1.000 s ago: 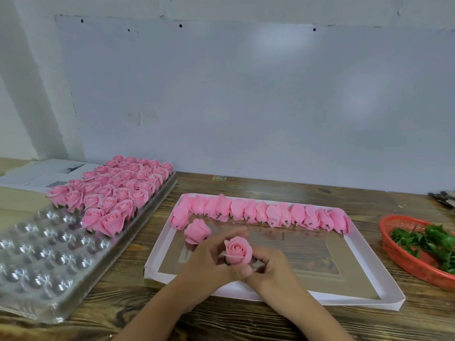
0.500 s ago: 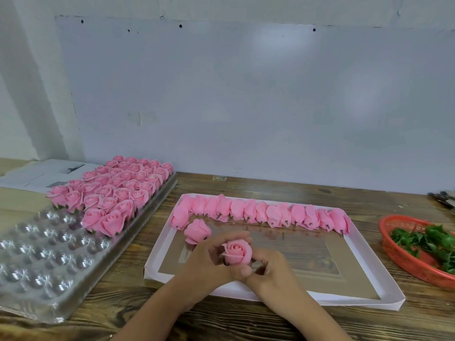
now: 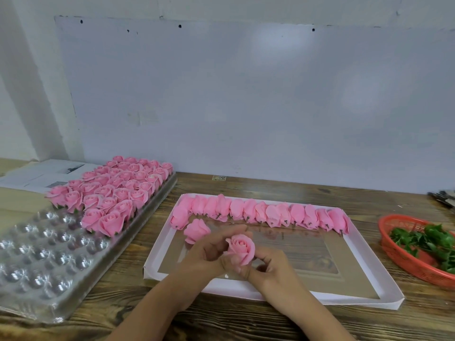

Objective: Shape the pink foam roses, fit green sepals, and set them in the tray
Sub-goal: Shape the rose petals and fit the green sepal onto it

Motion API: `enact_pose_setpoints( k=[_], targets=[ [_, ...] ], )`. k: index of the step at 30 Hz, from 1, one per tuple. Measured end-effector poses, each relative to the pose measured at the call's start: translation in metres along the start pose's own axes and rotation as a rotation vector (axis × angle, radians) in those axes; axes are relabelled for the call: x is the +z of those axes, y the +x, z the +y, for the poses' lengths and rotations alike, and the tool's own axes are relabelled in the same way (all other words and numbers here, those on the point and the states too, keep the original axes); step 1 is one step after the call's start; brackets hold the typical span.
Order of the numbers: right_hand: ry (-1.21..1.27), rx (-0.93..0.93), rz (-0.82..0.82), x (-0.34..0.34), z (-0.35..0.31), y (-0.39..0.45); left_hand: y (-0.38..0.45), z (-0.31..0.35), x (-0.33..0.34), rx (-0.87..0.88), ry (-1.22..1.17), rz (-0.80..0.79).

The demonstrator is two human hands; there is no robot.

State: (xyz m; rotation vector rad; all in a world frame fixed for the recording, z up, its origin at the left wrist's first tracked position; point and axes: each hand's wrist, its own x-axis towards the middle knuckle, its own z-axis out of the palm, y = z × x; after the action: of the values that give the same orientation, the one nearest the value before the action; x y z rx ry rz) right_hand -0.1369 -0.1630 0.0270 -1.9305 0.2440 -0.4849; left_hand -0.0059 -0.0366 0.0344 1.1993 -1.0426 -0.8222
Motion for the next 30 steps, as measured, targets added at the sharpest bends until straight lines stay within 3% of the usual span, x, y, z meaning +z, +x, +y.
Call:
enact_pose_setpoints(
  k=[5,14,21,30],
  targets=[
    [-0.107,-0.021,-0.003,0.0038,0.0021,-0.0004,-0.0001,0.0021,0.0041,-0.028,-0.044,0.076],
    [-0.035,0.001,0.002,-0.0002,0.0006,0.0002,0.0025,-0.0014,0.0011,-0.033,-0.171,0.114],
    [-0.146,-0.038,-0.013,0.0043,0.0033,-0.0002,0.0009,-0.0020,0.0048,0.083,-0.082,0.062],
    [-0.090,-0.050,-0.014,0.0027,0.0023,-0.0003,-0.0004,-0.0005,0.0047,0.013,0.020,0.029]
  ],
)
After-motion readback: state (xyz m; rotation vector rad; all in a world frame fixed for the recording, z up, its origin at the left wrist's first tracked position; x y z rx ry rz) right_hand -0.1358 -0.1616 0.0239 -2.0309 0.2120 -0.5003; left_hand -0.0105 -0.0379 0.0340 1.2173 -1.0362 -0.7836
